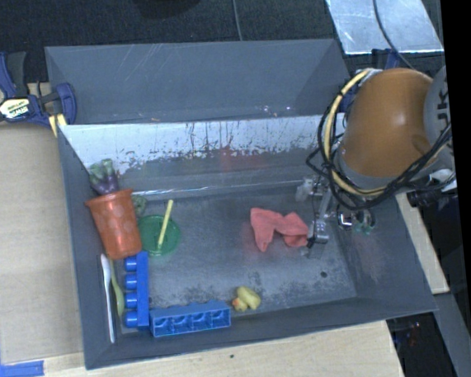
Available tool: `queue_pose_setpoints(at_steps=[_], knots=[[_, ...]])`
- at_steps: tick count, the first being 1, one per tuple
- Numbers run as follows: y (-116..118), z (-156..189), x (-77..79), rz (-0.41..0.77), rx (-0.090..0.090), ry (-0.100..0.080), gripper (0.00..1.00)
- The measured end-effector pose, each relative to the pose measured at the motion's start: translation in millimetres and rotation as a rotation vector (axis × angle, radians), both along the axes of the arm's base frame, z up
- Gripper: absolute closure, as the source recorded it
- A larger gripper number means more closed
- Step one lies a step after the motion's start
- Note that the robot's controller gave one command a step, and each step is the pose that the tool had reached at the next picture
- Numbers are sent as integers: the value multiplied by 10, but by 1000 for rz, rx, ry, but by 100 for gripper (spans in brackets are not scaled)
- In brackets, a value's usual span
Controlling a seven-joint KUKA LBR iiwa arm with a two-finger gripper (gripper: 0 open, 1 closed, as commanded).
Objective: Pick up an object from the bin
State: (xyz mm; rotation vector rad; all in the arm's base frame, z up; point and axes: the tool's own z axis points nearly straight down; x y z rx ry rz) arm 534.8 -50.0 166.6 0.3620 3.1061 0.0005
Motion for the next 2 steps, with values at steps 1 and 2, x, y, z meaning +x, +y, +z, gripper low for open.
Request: queue_pose_setpoints(at_steps=[1, 2], knots=[[101, -207, -215, -52, 2, -6, 0], [305, -939, 452, 109, -2, -3, 100]])
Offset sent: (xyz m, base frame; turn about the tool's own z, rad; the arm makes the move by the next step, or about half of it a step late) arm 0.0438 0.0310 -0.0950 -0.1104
